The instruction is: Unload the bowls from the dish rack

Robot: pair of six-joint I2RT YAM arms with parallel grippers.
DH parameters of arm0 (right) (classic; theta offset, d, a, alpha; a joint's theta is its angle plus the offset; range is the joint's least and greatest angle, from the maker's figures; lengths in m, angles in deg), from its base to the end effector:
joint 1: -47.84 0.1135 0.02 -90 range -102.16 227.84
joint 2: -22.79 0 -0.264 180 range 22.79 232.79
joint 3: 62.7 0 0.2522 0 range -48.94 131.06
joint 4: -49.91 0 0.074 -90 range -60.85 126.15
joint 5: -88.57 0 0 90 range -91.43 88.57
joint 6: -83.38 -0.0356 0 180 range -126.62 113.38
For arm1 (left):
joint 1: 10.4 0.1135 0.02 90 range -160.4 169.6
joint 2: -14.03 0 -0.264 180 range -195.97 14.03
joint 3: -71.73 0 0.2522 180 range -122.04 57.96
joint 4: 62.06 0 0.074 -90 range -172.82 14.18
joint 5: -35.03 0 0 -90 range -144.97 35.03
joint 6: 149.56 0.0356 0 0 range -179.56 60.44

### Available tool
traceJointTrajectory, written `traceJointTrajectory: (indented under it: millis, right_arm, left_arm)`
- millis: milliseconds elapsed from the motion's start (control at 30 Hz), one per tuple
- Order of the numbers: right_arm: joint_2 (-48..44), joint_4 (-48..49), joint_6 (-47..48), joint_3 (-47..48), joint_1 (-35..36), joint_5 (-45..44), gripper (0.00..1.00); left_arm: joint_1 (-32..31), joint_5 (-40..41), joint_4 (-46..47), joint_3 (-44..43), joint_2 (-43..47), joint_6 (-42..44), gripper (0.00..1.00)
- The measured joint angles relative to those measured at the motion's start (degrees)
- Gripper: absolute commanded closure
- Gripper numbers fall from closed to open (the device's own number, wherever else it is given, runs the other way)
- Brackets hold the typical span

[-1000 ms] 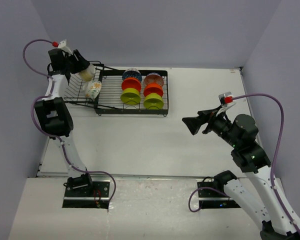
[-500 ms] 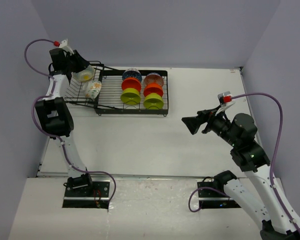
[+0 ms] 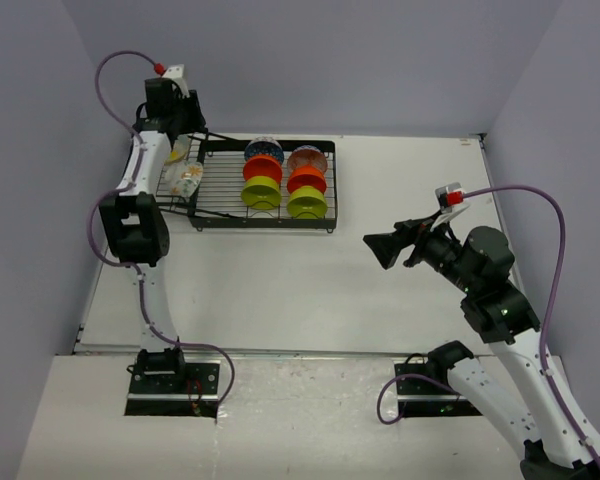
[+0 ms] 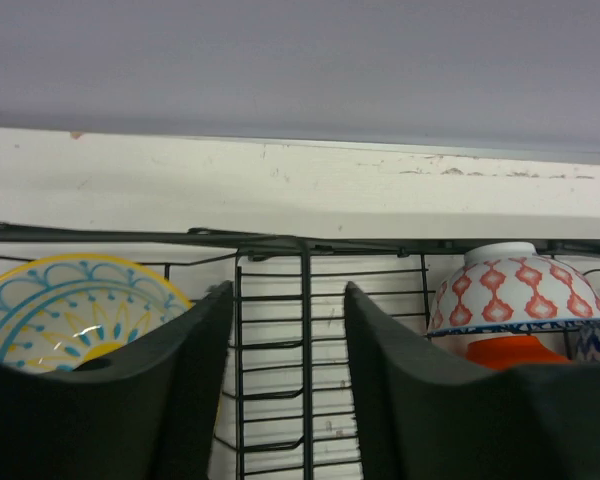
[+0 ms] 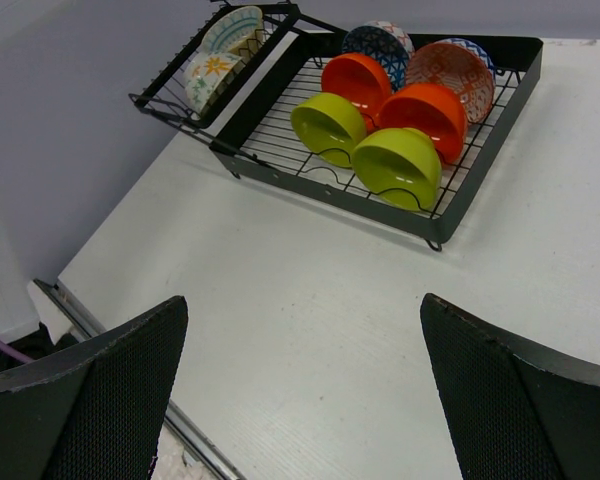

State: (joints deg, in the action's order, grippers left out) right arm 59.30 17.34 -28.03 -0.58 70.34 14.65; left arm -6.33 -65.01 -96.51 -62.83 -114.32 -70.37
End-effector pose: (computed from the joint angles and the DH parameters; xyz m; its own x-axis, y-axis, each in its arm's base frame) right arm 0.1280 0.0637 0.3665 -0.3312 0.2425 -0.9119 -0.5380 0.7454 0.3936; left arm 0.5297 0.0315 0.2962 -0.4792 -0.2192 -0.8499 -0.0067 0.9692 -0.2463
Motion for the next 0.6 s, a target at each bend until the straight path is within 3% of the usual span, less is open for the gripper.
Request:
traceJointTrajectory:
  millis: [133, 400, 600]
  right_arm:
    - [-0.15, 0.0, 0.0, 0.0, 0.0, -0.02, 0.01]
    - [0.13, 0.09, 0.0, 0.0, 0.0, 0.15, 0.01]
    - [0.98, 0.11, 0.0, 0.0, 0.0, 0.44, 0.01]
  left_arm:
    - [-3.87, 6.32, -4.87, -4.66, -2.84, 2.4, 0.57]
    - [-3.48, 13.11, -5.75, -0.22, -2.14, 1.36, 0.49]
    - [-3.52, 15.98, -4.5, 2.47, 0.07, -1.05, 0.51]
